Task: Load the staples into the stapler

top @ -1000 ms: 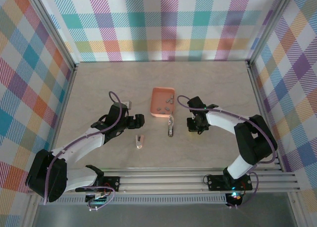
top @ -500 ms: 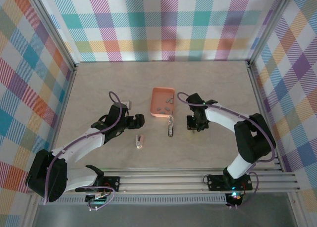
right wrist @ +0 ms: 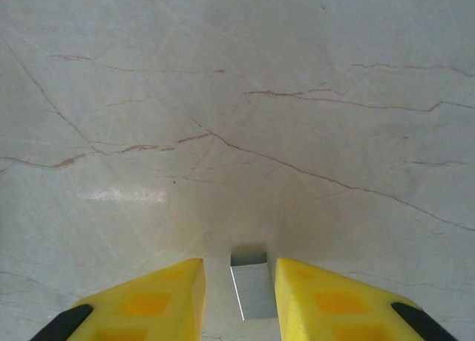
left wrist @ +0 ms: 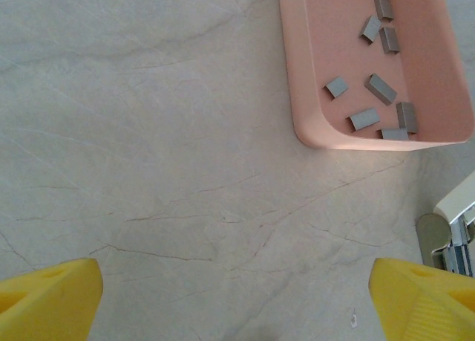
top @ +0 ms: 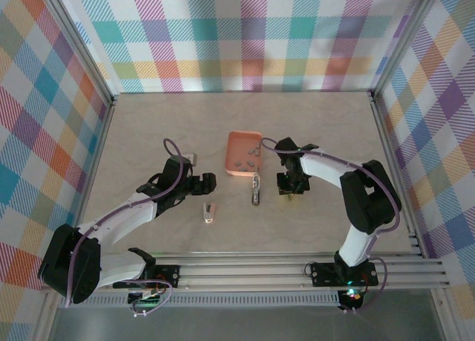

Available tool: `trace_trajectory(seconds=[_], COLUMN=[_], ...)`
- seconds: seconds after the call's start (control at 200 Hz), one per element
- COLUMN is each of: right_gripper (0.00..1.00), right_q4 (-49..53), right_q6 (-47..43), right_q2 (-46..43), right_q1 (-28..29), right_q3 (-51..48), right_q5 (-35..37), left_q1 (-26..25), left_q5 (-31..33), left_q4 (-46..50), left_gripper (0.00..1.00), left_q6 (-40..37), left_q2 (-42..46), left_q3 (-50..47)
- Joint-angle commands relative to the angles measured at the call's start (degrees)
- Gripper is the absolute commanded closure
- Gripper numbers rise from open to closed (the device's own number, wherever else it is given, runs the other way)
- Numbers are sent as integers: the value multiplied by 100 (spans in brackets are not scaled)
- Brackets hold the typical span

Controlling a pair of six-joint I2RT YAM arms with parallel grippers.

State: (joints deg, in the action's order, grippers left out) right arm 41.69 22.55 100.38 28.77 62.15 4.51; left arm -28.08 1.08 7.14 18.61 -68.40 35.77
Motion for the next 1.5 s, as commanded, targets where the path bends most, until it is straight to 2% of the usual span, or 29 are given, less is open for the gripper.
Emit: trace_trajectory(seconds=[0.0, 0.3, 0.6, 0.9, 1.115, 1.225, 1.355, 1.495], right_gripper=[70, 73, 80, 82, 68, 64, 59, 47], right_q4=[191, 216, 112, -23, -143, -139, -191, -389], right_q6=[-120, -94, -40, -7, -2, 30, 281, 698], right_q2=[139, 287, 445, 212, -46, -344, -709, -821], right_q1=[-23, -28, -25, -28, -21, 51, 364, 936], right_q3=[156, 227, 236, 66, -35, -2, 107, 278], right_q5=[34, 172, 121, 131, 137, 138, 74, 51], left_q1=[-40, -40, -41, -40, -46, -40, -40, -42], left_q5=[61, 62, 68, -6, -79, -52, -20, 2], left_q4=[-54, -54, -62, -129, -181, -171, -150, -166], left_gripper=[7, 7, 7, 7, 7, 7, 7, 8], left_q6=[-21, -21, -27, -53, -26, -16, 38, 107], left_q2=[109, 85, 78, -5, -81, -102, -130, -152], left_q3=[-71, -62, -70, -17, 44, 53, 59, 31])
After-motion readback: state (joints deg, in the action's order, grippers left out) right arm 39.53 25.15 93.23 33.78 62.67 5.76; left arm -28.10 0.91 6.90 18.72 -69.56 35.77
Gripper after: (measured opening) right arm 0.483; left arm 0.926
